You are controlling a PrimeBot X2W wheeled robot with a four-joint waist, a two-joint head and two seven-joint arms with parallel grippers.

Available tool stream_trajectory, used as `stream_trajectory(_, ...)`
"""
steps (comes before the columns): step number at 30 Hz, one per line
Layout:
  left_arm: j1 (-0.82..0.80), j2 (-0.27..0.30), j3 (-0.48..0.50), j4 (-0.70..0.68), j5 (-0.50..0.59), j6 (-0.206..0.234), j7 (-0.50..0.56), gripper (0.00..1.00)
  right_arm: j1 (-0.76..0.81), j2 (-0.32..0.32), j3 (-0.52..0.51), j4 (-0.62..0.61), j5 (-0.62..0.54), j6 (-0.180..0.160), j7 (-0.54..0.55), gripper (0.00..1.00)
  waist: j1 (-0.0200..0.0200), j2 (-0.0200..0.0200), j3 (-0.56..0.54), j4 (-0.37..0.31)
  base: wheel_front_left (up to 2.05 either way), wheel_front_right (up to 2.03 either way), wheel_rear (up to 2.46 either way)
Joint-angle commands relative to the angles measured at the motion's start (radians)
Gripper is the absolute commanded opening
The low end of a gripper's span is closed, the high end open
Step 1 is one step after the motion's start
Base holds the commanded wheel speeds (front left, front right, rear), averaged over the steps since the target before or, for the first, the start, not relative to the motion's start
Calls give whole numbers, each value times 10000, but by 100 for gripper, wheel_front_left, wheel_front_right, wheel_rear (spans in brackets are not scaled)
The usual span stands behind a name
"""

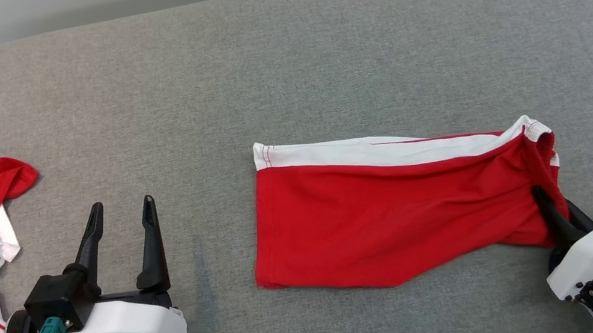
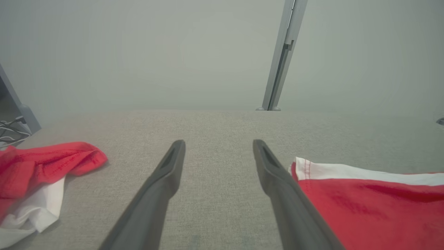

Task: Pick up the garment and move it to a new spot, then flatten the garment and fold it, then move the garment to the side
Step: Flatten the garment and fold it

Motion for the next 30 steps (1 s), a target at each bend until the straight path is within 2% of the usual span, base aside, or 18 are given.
stream_trajectory(1,77,96,67,-16,-67,77,-31,100,61,-41,-35,-22,71,-3,-49,0,0,0,-11,-172,0,0,0)
stream_trajectory(6,72,163,87,-73,-71,118,43,100,-191,113,386,-800,84,1,-82,0,0,0,-46,-438,0,0,0)
stream_trajectory(14,-24,119,-89,-136,-33,147,135,100,-73,606,1567,-3598,78,1,414,0,0,0,-158,-465,0,0,0)
stream_trajectory(17,-76,84,-151,-124,-52,111,145,100,-38,899,2019,-4212,247,1,683,0,0,0,-192,-336,0,0,0)
stream_trajectory(23,-110,-52,-296,-31,-90,46,110,100,-477,1386,2994,-3706,114,1,834,0,0,0,-243,36,0,0,0)
stream_trajectory(30,-212,-240,-505,135,-100,-50,77,100,-1363,1609,4001,-1775,-110,1,238,0,0,0,-245,539,0,0,0)
